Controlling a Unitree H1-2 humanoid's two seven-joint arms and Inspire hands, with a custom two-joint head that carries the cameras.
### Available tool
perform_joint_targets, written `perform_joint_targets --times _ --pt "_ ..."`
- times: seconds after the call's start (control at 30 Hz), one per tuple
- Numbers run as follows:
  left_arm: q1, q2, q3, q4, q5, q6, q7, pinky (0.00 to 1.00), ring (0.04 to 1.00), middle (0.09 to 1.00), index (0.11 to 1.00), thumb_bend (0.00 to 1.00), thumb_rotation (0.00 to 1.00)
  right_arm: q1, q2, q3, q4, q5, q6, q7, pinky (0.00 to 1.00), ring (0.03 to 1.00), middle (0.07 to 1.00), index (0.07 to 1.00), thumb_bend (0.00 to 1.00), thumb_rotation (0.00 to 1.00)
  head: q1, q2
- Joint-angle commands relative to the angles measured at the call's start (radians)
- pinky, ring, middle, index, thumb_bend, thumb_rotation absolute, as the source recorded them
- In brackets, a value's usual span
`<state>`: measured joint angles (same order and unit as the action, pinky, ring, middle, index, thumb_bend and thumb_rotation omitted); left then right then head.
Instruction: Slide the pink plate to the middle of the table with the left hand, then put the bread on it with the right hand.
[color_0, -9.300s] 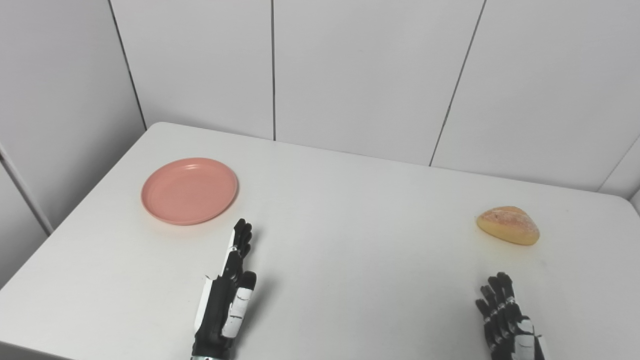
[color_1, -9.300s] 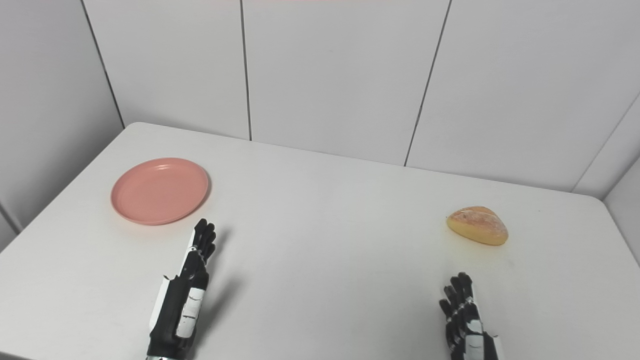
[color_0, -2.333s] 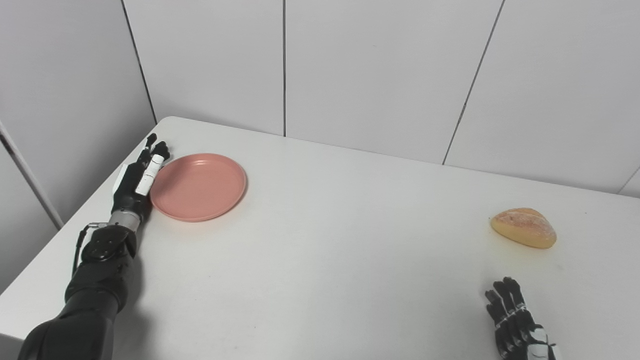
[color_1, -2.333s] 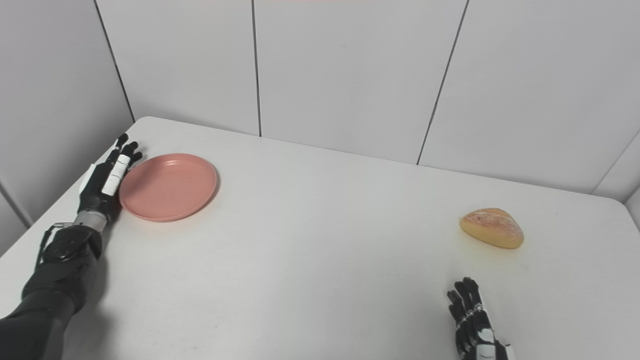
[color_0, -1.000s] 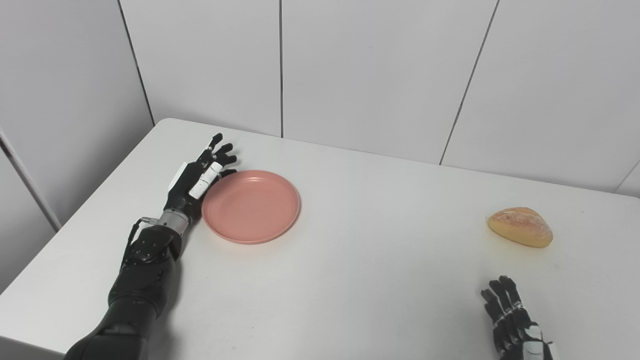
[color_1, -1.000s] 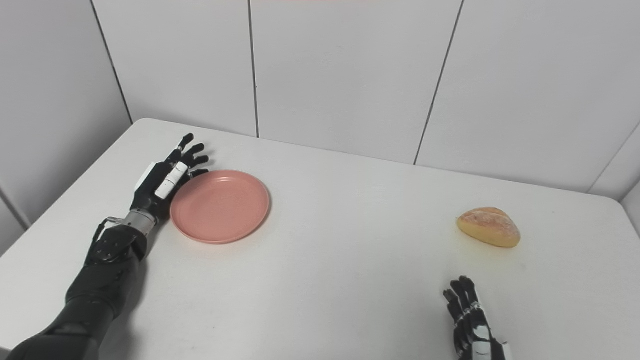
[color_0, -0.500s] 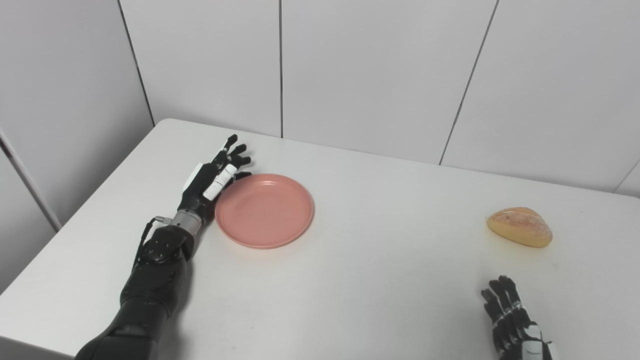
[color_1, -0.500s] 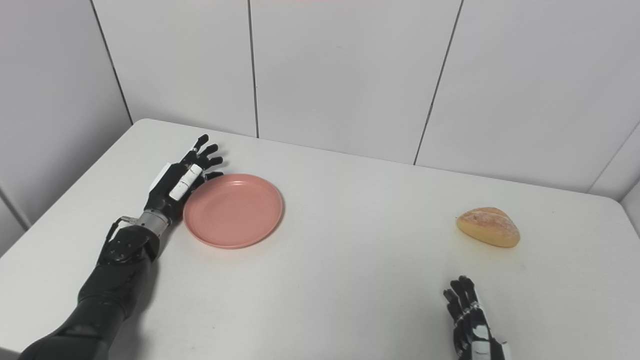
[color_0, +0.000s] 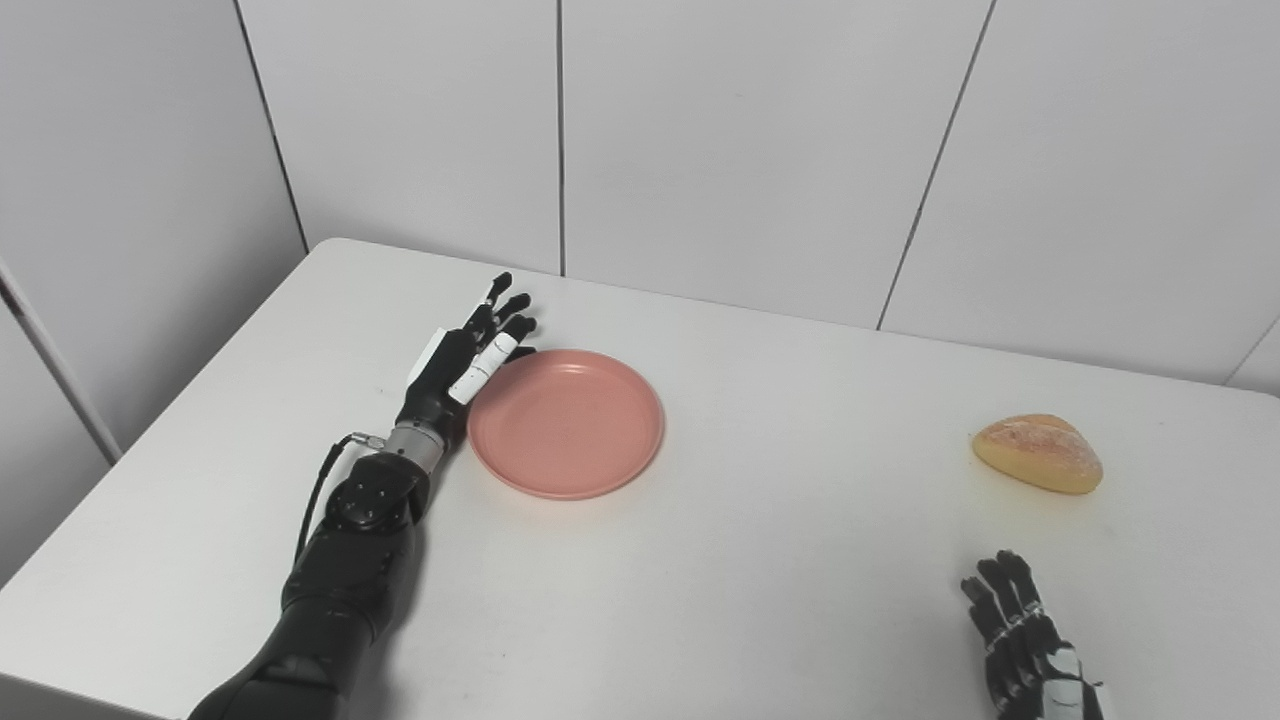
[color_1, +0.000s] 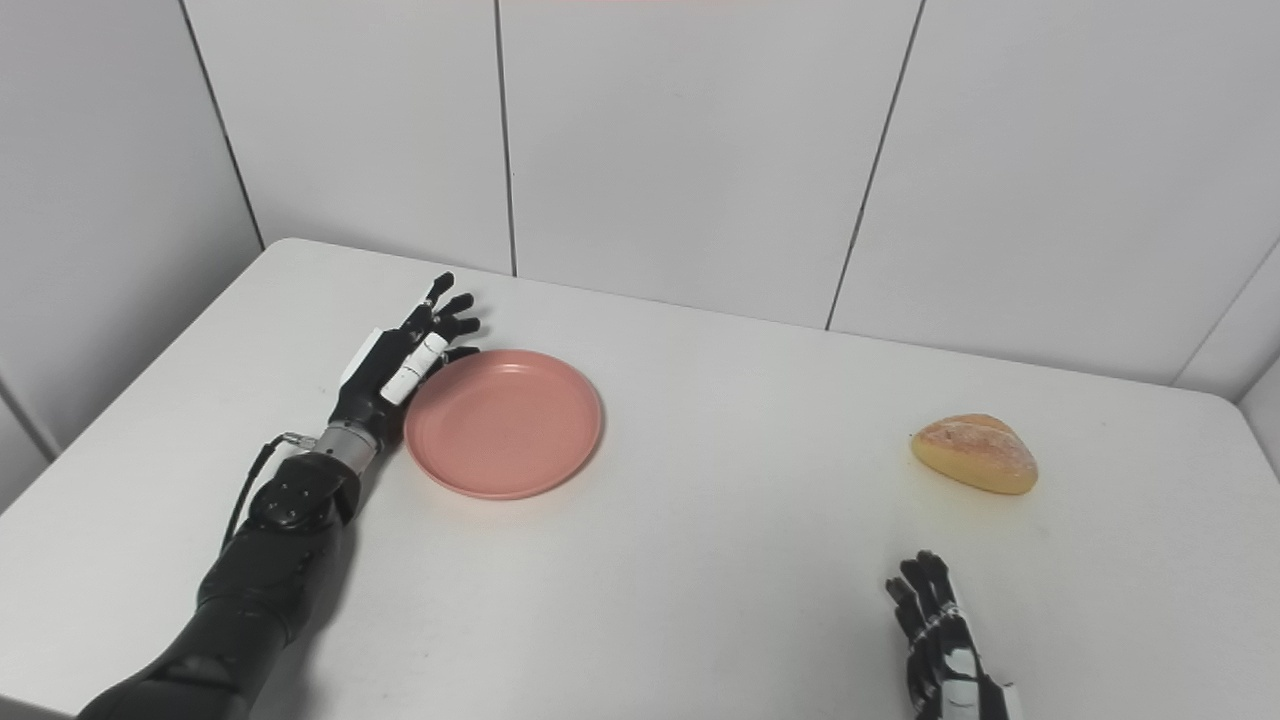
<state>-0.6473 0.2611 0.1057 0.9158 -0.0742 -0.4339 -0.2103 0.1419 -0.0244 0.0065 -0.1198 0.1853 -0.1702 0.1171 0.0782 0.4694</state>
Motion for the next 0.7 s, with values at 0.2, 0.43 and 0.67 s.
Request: perform_joint_targets --times 0.2,0.43,0.67 --pt "0.083 -0.077 -0.048 0.021 0.023 0.028 0.028 0.77 0.880 0.945 0.997 0.80 0.83 0.001 0.010 0.005 -0.017 -0.008 0.009 -0.006 1.00 0.926 0.936 0.943 0.80 1.00 -0.006 0.004" --pt "0.114 -0.117 -0.059 -0.063 0.032 0.095 0.058 0.81 0.891 0.954 1.000 0.77 0.83 -0.001 0.014 0.005 -0.021 -0.008 0.015 -0.008 1.00 0.921 0.929 0.936 0.82 1.00 -0.014 0.008" --pt "0.152 -0.155 -0.087 -0.140 0.083 0.144 0.113 0.81 0.887 0.953 1.000 0.86 0.82 0.003 0.016 0.010 -0.028 -0.016 0.021 -0.012 1.00 0.919 0.926 0.936 0.82 1.00 -0.026 0.012"
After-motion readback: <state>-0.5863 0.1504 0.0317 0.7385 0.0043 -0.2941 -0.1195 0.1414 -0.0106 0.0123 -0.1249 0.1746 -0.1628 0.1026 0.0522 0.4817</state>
